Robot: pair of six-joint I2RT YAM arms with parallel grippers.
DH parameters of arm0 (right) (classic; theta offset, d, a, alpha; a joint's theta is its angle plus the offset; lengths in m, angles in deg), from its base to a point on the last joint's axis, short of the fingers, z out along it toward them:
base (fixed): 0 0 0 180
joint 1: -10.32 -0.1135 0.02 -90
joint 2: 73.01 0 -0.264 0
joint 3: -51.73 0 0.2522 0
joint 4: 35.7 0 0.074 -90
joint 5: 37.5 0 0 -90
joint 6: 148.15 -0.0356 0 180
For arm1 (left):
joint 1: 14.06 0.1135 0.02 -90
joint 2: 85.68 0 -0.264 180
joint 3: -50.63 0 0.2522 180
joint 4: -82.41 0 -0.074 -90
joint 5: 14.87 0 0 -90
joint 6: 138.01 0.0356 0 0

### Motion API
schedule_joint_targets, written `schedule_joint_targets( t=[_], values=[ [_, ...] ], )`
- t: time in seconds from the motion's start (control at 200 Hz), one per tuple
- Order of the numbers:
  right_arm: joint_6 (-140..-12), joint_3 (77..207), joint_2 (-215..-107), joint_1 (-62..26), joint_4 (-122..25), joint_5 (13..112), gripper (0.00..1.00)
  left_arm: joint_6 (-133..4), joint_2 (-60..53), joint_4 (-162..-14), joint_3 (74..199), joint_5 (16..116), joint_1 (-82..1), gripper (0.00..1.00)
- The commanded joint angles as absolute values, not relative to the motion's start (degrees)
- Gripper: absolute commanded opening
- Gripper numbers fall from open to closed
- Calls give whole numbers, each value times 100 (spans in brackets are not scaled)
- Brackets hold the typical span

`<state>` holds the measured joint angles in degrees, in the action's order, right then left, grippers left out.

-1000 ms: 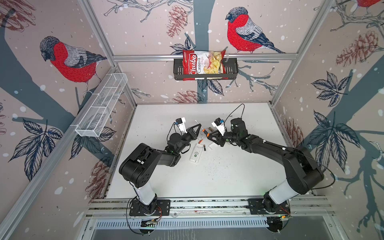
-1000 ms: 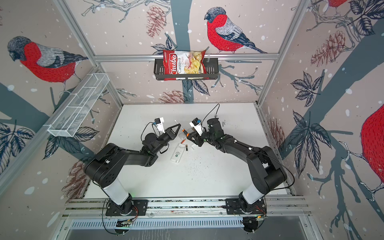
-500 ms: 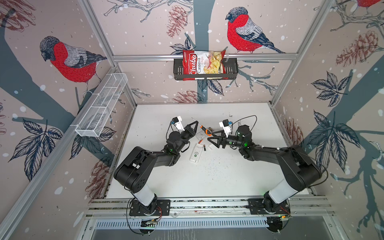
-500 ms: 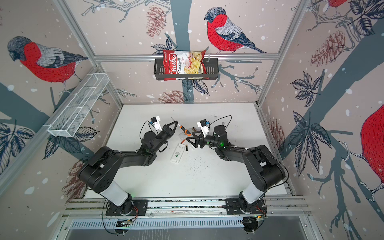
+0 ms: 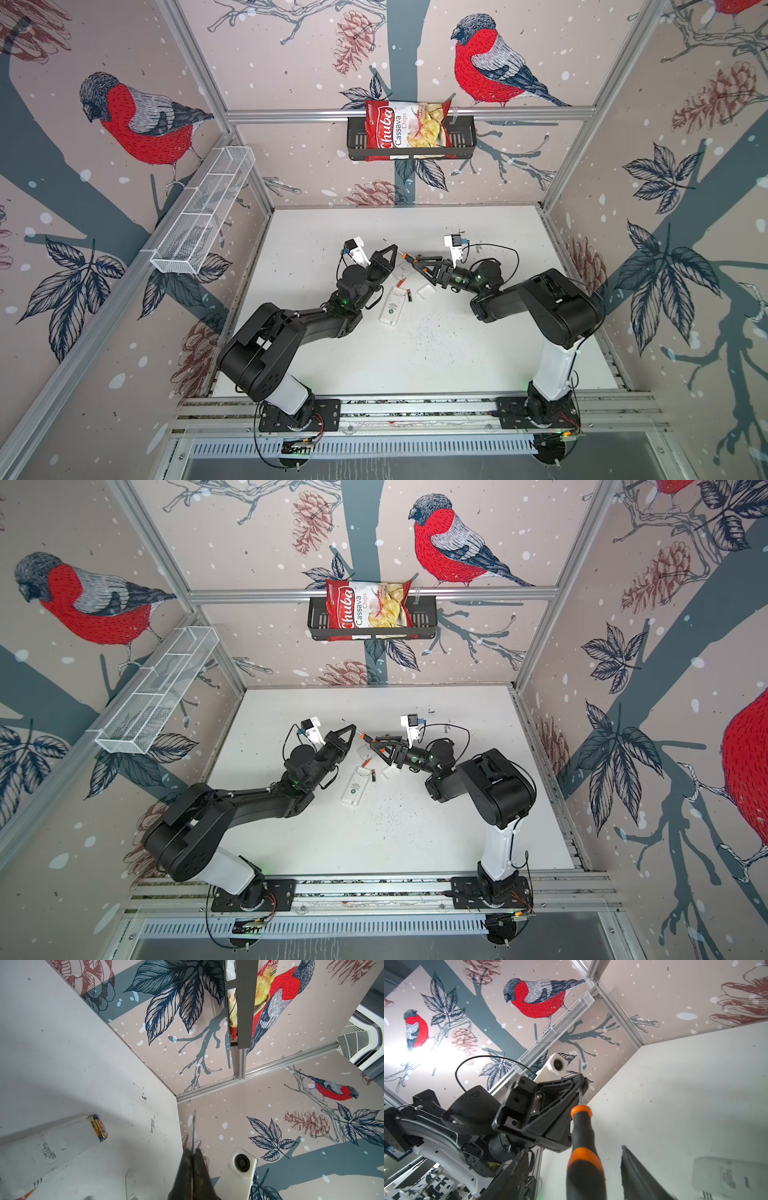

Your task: Unload the batteries from the remote control

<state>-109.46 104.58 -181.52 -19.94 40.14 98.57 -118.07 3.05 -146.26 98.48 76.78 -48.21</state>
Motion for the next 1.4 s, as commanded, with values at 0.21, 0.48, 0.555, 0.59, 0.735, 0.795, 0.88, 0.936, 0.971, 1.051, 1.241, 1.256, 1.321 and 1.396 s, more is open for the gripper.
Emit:
schedule_joint_targets(
  t=[0.21,0.48,0.555,0.59,0.735,0.795,0.88,0.936,0.971,1.051,1.241,1.256,1.321,1.396],
  values=[
    [-11197,10754,-18266,-2165,4604,9739,65,-11932,542,-15111,9867,7940,-4945,0],
    [-11288,10843,-18513,-2155,4634,9624,67,-12048,649,-15544,9836,8040,-5022,0],
    [-11286,10840,-18540,-2127,4613,9593,69,-12016,593,-15567,9808,8086,-5034,0],
    [-11282,10862,-18547,-2115,4587,9585,70,-12014,578,-15602,9789,8110,-5033,0],
    [-11367,10951,-18658,-2133,4601,9640,69,-12017,619,-15732,9760,8158,-5042,0],
    [-11411,10981,-18674,-2156,4640,9627,66,-12030,677,-15823,9754,8164,-5052,0],
    [-11479,11032,-18710,-2184,4647,9636,62,-12062,798,-16012,9733,8219,-5071,0],
    [-11517,11064,-18752,-2209,4677,9647,61,-11985,852,-16113,9741,8239,-5092,0],
    [-11543,11079,-18770,-2211,4701,9636,60,-11912,855,-16124,9751,8278,-5116,0],
    [-11550,11049,-18762,-2204,4748,9592,59,-11815,885,-16124,9761,8323,-5174,0],
    [-11652,11108,-18782,-2176,4763,9593,48,-11874,990,-16283,9684,8367,-5194,0],
    [-11652,11107,-18783,-2176,4765,9584,47,-11876,994,-16288,9685,8369,-5194,0],
    [-11656,11109,-18783,-2169,4764,9566,40,-11870,1010,-16315,9665,8357,-5202,0],
    [-11674,11116,-18797,-2151,4766,9563,32,-11878,1031,-16345,9649,8350,-5202,0]
  ],
)
